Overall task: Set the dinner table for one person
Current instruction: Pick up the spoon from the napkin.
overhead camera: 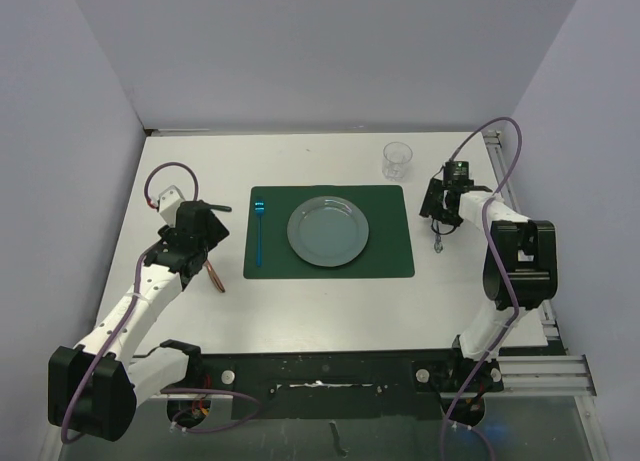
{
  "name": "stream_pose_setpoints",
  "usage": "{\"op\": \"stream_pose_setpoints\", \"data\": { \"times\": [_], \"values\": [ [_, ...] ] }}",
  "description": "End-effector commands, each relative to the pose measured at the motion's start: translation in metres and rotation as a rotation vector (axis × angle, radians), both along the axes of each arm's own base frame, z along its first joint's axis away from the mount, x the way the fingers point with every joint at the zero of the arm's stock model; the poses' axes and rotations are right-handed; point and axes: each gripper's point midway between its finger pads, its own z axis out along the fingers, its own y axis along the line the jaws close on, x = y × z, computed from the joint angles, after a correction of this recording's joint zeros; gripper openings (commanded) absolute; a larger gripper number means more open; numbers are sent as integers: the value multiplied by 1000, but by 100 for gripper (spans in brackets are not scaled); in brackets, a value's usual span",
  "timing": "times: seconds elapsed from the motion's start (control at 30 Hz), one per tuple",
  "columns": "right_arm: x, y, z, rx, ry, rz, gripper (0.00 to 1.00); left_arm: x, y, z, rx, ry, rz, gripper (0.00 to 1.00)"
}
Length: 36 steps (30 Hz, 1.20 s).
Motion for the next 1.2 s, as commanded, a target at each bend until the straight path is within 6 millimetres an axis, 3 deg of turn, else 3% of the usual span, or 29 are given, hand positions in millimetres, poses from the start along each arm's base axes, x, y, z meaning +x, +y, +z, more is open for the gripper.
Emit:
{"op": "stream_pose_setpoints", "data": {
  "times": [0.0,0.6,0.7,0.9,1.17],
  "values": [
    [16,-3,12,-23,-53,5,53,10,-2,11,-3,-49,-5,65],
    [25,-6,-10,-38,-10,-8,42,13,-2,6,9,-33,-6,65],
    [25,-7,-12,-40,-5,-11,34,13,-2,6,10,-33,-5,65],
    [24,-6,-16,-40,6,-13,0,13,-2,4,9,-27,-6,65],
    [22,-7,-12,-39,-4,-23,0,12,-2,5,5,-31,-5,65]
  ]
}}
